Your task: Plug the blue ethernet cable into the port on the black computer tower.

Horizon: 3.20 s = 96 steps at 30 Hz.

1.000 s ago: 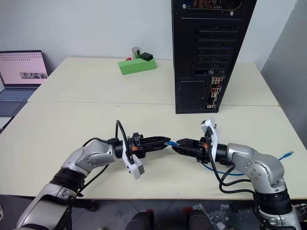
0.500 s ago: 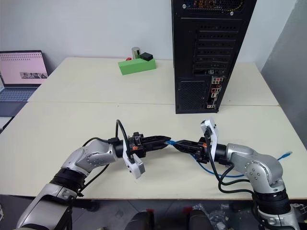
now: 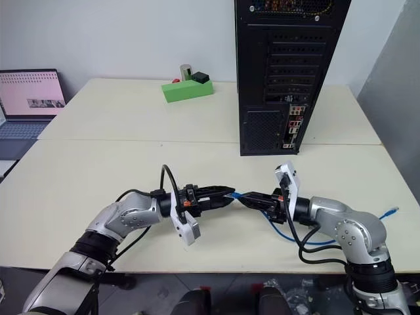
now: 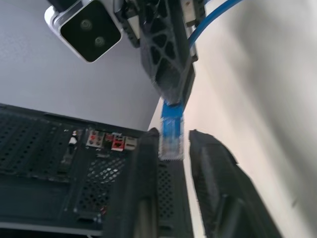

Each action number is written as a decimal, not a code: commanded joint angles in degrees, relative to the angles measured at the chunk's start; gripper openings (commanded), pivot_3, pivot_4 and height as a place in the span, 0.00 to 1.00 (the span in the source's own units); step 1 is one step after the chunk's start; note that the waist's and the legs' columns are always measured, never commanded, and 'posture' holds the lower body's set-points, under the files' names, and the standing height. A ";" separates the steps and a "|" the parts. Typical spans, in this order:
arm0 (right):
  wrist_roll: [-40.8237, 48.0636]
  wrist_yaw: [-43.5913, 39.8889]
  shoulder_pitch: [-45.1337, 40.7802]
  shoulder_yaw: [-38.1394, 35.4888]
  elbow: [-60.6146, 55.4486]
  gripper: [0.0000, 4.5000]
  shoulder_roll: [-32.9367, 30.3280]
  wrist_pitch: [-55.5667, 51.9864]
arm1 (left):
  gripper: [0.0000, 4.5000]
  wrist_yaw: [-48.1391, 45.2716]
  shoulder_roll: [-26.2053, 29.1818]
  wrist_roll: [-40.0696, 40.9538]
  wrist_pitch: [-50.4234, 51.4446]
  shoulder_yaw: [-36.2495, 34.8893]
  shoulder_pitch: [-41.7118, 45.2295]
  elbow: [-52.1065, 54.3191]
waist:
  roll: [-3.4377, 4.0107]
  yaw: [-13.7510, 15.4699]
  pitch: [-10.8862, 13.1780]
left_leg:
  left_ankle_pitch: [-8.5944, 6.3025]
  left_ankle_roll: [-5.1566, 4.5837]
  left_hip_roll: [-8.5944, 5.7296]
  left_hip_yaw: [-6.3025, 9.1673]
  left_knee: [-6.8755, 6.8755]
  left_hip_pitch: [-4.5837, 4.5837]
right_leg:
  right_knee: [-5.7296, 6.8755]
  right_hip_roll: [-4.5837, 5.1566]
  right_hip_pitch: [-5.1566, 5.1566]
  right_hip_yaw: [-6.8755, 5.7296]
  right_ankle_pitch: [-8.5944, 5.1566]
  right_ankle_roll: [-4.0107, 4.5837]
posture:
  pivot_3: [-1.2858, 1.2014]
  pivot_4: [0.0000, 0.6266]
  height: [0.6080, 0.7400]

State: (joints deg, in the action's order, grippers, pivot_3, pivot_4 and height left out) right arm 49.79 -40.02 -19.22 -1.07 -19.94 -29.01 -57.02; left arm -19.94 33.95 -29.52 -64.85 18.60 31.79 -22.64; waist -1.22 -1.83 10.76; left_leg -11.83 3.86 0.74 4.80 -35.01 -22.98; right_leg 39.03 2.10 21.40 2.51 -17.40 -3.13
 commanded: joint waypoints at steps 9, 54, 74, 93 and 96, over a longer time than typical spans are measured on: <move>-5.41 5.71 0.73 -7.32 -2.09 0.00 -1.84 8.25 | 0.88 -15.61 -3.23 30.88 31.25 -0.66 -6.00 8.03 | 0.00 -0.02 0.00 | 0.00 0.00 0.00 0.00 0.00 -0.02 | 0.00 0.01 0.00 0.00 0.00 0.00 | 0.52 0.24 1.00; -36.34 38.22 -16.28 -7.85 14.50 0.00 15.12 22.72 | 0.94 -1.75 -25.93 35.40 86.03 -6.01 2.06 28.43 | 0.02 -0.09 -0.01 | 0.01 0.02 -0.02 -0.01 0.03 -0.02 | 0.00 -0.02 0.05 0.06 0.00 0.01 | 0.52 0.24 1.00; -37.05 36.96 -18.05 -8.16 18.62 0.00 15.07 24.60 | 0.94 -2.04 -26.29 35.11 86.24 -6.13 1.84 28.46 | 0.02 -0.09 -0.01 | 0.01 0.02 -0.02 -0.01 0.03 -0.03 | 0.00 -0.02 0.05 0.07 0.00 0.01 | 0.52 0.24 1.00; -38.45 36.74 -19.16 -7.38 18.72 0.00 15.49 24.41 | 0.94 -2.13 -26.39 34.98 86.20 -6.09 1.49 28.31 | 0.03 -0.21 0.00 | 0.01 0.02 -0.01 -0.03 0.04 -0.03 | 0.00 -0.02 0.08 0.08 0.00 0.01 | 0.52 0.24 1.00; -38.19 37.82 -19.45 -7.96 19.06 0.00 16.39 23.57 | 0.94 -2.17 -26.37 34.95 86.12 -6.12 1.49 28.15 | 0.03 -0.22 0.00 | 0.01 0.02 -0.01 -0.03 0.04 -0.03 | 0.00 -0.02 0.09 0.08 0.00 0.01 | 0.52 0.24 1.00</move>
State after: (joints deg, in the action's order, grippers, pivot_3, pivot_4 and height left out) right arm 11.34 -3.09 -36.52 -8.03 0.31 -13.11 -33.84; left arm -21.96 7.91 5.45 22.00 13.12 33.13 3.96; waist -1.18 -2.05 10.76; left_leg -11.81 3.88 0.73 4.77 -34.96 -23.01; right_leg 39.03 2.07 21.49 2.60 -17.40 -3.12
